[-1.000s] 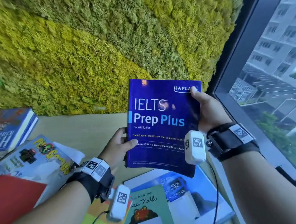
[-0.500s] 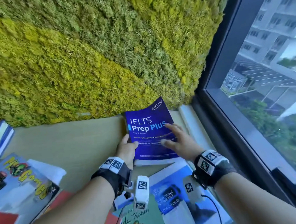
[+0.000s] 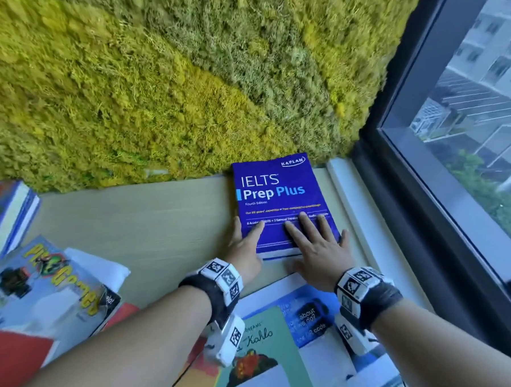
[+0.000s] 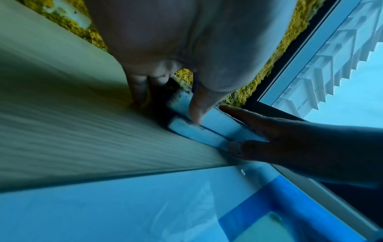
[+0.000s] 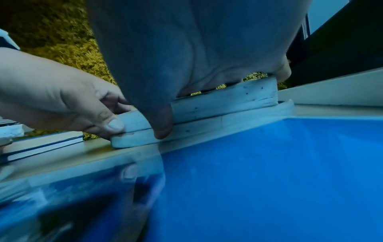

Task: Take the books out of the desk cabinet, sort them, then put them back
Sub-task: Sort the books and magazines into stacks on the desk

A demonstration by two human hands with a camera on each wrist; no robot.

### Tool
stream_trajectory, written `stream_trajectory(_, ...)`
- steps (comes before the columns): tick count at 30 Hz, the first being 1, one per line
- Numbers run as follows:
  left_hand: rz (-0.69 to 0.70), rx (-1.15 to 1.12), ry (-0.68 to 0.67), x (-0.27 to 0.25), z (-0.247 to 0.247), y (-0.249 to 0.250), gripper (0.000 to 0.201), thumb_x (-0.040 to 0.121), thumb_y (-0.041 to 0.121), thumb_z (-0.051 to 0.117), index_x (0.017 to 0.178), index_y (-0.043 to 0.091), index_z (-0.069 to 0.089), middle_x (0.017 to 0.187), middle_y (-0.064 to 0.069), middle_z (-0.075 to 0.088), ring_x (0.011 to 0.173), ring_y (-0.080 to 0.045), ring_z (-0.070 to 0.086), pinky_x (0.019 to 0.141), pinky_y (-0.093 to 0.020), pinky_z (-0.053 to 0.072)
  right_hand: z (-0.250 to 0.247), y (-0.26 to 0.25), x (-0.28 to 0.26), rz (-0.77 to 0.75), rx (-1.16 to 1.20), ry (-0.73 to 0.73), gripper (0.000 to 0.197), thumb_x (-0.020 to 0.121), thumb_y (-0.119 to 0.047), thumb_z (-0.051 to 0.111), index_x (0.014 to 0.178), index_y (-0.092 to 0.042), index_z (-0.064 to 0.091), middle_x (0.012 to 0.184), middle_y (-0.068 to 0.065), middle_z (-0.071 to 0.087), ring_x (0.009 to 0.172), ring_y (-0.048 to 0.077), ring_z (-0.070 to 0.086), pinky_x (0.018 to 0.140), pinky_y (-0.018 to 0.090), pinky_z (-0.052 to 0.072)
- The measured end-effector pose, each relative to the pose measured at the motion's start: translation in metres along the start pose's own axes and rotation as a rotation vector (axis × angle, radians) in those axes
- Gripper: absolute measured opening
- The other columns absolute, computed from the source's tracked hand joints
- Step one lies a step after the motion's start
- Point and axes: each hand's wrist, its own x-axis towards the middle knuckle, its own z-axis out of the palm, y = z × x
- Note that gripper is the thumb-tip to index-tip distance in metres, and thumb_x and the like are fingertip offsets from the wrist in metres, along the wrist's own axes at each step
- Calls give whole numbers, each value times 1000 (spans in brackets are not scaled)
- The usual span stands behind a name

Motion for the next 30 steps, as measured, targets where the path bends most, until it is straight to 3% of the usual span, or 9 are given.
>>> stream_trajectory(12,-51,121,-193,10,-2,-11,100,91,41,70,162,38,0,165,-12,-29,153,-32,23,119,-32,29,7,-3,10,64,15,-158,86,97,-61,43,154,-50,-21,167,-11,-27,155,30,-24,117,74,-3)
stream_trajectory(14,-60,100,-230,8,-13,-10,97,91,46,68,163,34,4,169,-12,-19,153,-30,24,118,-30,29,2,-6,11,81,-18,-196,90,95,-62,47,154,-49,-20,167,-11,-26,155,30,-22,116,76,-3)
stream_trajectory(16,-42,69,-260,-4,-23,-9,90,92,49,66,163,28,16,170,-9,9,149,-27,32,114,-28,32,-8,-9,10,105,-53,-242,96,92,-64,54,156,-48,-16,169,-10,-22,157,31,-16,113,79,-3)
stream_trajectory(19,22,54,-245,-44,-37,-11,75,93,45,67,157,23,36,158,-8,40,129,-24,51,96,-22,39,-25,-22,-10,154,17,-154,91,90,-65,57,160,-43,2,172,-6,-3,158,32,1,115,78,3)
stream_trajectory(20,45,58,-232,-62,-42,-14,70,93,44,67,155,24,41,153,-8,45,119,-23,54,89,-22,39,-26,-29,-24,168,57,-62,87,90,-64,57,159,-41,9,171,-3,7,157,32,9,116,75,8)
stream_trajectory(22,74,50,-215,-94,-52,-24,61,93,48,64,149,30,47,148,-7,49,118,-24,56,91,-25,41,-19,-44,-59,171,149,90,81,91,-61,58,157,-34,20,162,5,31,148,32,33,117,64,26)
stream_trajectory(25,56,-26,-228,-142,-58,-44,52,93,48,64,142,34,54,118,2,62,118,-21,61,90,-24,43,7,-65,-119,179,367,24,75,92,-54,62,154,-24,33,135,11,58,127,32,55,102,44,47)
stream_trajectory(27,60,-44,-281,-170,-51,-55,51,92,50,64,139,32,57,104,6,65,107,-20,64,87,-25,45,25,-75,-157,239,352,-55,74,91,-57,62,151,-21,37,129,9,64,123,29,58,98,39,47)
stream_trajectory(30,76,-50,-364,-207,-34,-73,56,92,49,65,143,29,53,124,1,68,117,-19,62,99,-29,47,47,-91,-204,369,273,-194,84,86,-70,59,152,-24,34,141,10,55,128,29,56,101,38,45)
